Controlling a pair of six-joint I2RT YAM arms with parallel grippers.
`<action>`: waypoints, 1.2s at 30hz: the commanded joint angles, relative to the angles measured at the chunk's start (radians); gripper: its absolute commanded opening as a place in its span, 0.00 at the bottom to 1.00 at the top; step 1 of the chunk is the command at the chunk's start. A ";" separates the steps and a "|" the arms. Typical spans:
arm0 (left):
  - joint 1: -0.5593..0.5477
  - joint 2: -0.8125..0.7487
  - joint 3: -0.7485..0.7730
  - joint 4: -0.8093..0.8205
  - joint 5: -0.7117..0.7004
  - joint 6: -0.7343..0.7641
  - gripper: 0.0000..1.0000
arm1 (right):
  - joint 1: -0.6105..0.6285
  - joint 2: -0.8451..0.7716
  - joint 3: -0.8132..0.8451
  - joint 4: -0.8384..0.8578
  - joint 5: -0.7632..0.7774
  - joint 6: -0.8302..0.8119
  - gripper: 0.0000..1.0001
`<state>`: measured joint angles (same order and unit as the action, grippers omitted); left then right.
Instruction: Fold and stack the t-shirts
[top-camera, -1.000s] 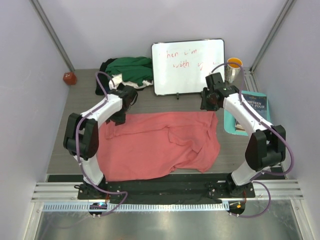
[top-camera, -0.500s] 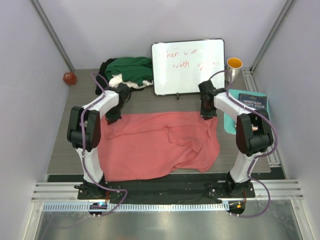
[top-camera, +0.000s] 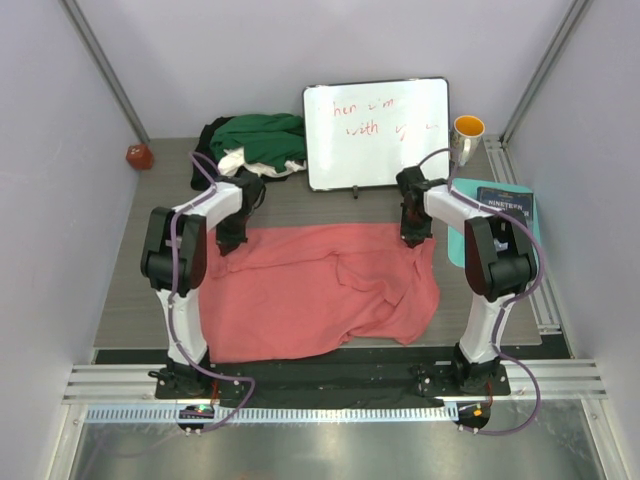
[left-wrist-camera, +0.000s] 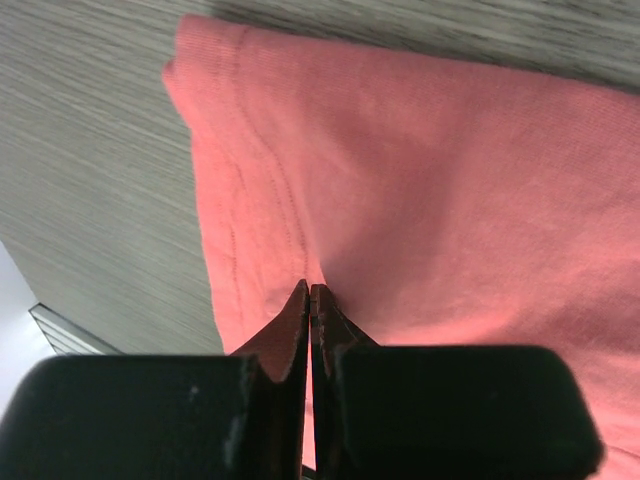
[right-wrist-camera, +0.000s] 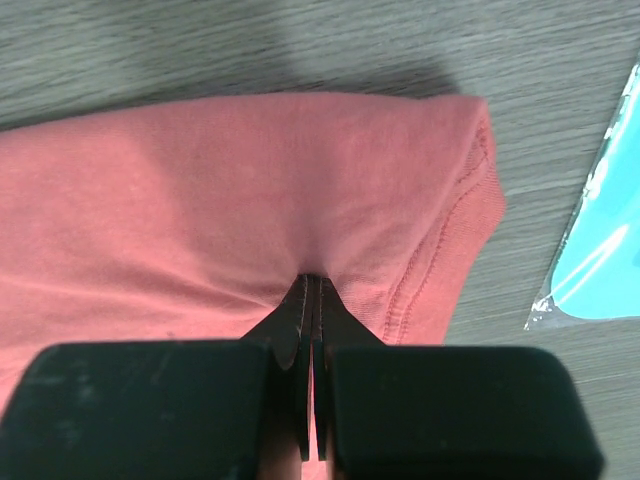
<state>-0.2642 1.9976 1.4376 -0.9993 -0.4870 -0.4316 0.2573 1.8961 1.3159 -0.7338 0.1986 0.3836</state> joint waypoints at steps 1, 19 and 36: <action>0.000 0.041 0.037 0.011 0.030 0.014 0.00 | -0.006 0.018 0.034 0.005 -0.011 -0.003 0.01; 0.010 0.194 0.214 -0.065 -0.012 0.019 0.00 | -0.070 0.096 0.134 0.010 -0.053 0.001 0.01; 0.042 0.391 0.604 -0.225 -0.032 0.040 0.00 | -0.096 0.250 0.350 0.007 -0.116 -0.011 0.01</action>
<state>-0.2302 2.3489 1.9423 -1.1614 -0.4995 -0.4068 0.1646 2.1094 1.5974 -0.7425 0.0948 0.3798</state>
